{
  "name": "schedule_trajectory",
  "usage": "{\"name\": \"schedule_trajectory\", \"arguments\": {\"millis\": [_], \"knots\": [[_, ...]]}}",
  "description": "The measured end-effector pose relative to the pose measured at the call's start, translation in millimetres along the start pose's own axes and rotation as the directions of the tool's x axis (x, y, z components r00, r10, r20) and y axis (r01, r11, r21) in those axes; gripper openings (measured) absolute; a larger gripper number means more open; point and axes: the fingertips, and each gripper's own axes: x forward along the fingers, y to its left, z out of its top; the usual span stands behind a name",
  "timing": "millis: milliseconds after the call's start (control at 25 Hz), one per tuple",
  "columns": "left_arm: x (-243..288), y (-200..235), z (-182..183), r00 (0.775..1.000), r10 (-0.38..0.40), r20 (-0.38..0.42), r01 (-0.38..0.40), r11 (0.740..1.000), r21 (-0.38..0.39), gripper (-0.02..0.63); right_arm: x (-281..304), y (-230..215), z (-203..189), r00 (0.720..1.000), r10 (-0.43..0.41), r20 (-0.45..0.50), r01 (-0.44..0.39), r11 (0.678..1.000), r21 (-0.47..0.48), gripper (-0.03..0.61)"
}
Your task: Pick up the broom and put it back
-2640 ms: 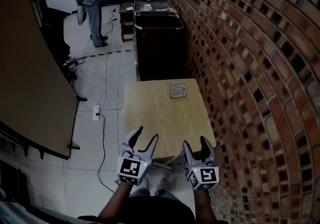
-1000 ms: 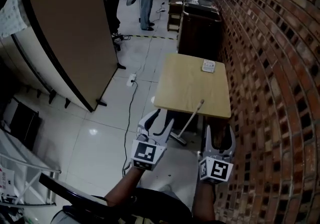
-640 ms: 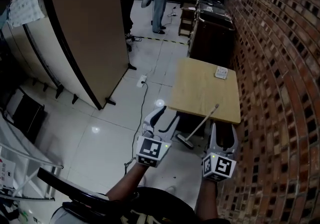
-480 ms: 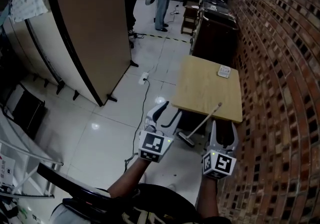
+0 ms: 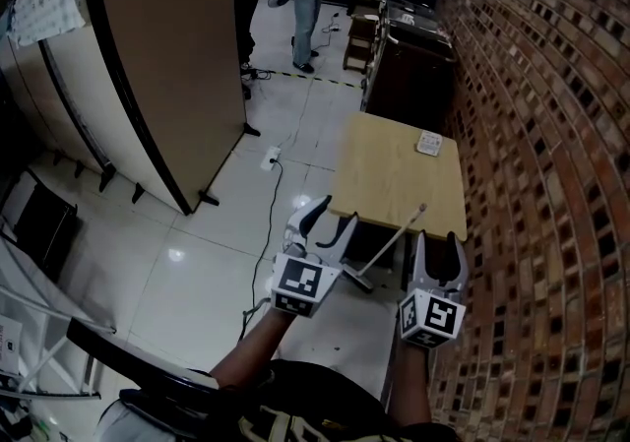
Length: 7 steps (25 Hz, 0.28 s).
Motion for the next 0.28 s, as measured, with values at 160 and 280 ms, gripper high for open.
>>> {"name": "schedule_trajectory", "arguments": {"millis": [160, 280], "knots": [[1.9, -3.7, -0.9, 1.000, -0.009, -0.001, 0.009, 1.000, 0.005, 0.202, -2.3, -0.2, -1.6, 1.000, 0.006, -0.007, -0.006, 1.000, 0.010, 0.232], [-0.8, -5.9, -4.2, 1.000, -0.023, -0.019, 0.024, 1.000, 0.017, 0.202, -8.6, 2.4, -3.8, 1.000, 0.008, -0.013, -0.008, 1.000, 0.030, 0.232]]}}
